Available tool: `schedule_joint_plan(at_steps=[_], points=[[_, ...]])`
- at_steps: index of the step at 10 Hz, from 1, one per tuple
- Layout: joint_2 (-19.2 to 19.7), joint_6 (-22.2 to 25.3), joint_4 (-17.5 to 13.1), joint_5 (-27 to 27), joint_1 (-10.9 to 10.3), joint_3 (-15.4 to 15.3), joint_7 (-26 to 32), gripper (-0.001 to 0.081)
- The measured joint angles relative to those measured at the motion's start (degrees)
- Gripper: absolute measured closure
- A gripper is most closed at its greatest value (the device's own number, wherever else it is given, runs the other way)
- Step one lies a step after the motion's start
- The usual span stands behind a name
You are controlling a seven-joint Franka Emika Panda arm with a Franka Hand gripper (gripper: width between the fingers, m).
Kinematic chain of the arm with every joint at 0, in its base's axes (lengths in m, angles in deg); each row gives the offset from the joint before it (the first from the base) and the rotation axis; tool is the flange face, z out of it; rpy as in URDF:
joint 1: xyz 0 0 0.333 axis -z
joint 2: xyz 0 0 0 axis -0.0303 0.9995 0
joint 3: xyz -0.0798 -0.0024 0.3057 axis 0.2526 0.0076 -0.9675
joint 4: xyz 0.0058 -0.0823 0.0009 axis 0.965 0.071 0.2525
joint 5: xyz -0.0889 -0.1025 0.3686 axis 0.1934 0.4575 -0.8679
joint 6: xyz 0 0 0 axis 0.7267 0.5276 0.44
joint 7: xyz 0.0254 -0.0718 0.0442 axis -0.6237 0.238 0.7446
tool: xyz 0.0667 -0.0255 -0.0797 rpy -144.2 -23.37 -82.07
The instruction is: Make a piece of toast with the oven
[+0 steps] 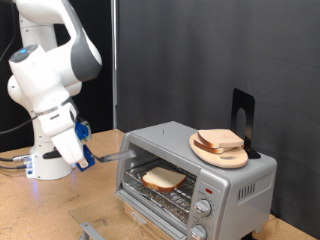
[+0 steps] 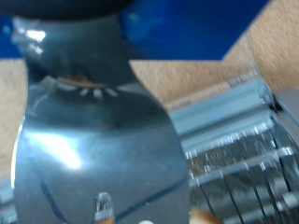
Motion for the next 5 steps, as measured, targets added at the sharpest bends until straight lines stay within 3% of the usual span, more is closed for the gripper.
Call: schedule_joint_plan(at_steps=[4,5], points=[[-5.56,7.99,-2.03,-0.16,0.04,0.57,-2.22,0.0417],[-5.4,7.66,-1.83,-0.17,0.04,0.57,-2.21,0.0417]])
